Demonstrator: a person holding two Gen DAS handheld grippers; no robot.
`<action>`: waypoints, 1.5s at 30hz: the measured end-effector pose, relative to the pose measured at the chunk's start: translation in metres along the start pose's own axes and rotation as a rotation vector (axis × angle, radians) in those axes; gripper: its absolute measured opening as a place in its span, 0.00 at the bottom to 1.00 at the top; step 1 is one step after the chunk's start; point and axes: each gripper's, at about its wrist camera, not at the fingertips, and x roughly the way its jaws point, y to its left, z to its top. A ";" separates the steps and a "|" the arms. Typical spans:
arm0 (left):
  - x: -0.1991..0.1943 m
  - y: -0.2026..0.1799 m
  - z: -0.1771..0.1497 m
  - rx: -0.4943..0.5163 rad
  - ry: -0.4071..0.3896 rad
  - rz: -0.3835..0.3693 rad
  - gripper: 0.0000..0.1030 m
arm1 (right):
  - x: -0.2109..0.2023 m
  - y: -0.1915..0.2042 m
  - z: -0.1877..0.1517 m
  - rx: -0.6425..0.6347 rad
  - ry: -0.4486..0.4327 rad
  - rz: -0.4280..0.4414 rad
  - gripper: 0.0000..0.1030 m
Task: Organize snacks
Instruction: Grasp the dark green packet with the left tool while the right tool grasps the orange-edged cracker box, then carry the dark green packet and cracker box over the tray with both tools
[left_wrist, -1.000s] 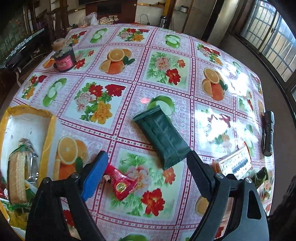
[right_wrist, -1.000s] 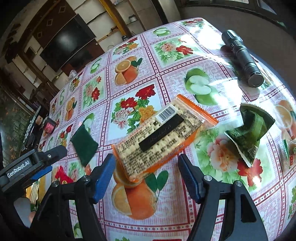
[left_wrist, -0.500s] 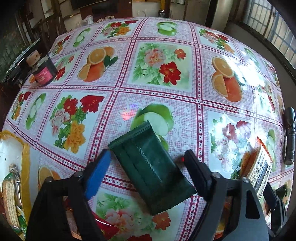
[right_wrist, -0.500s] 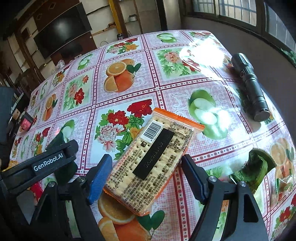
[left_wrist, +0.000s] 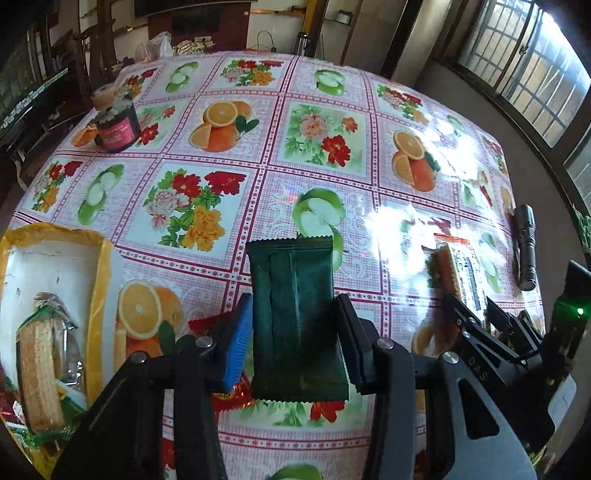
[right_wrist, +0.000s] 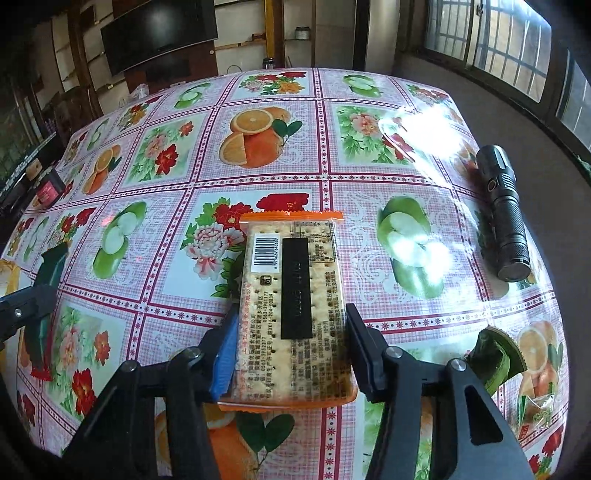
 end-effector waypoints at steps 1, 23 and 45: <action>-0.008 0.000 -0.003 0.008 -0.016 0.000 0.45 | -0.004 -0.003 -0.003 0.011 -0.001 0.023 0.52; -0.134 0.096 -0.107 -0.027 -0.207 0.254 0.45 | -0.110 0.088 -0.054 0.031 -0.074 0.692 0.51; -0.163 0.164 -0.133 -0.126 -0.234 0.295 0.45 | -0.126 0.169 -0.064 -0.097 -0.038 0.772 0.51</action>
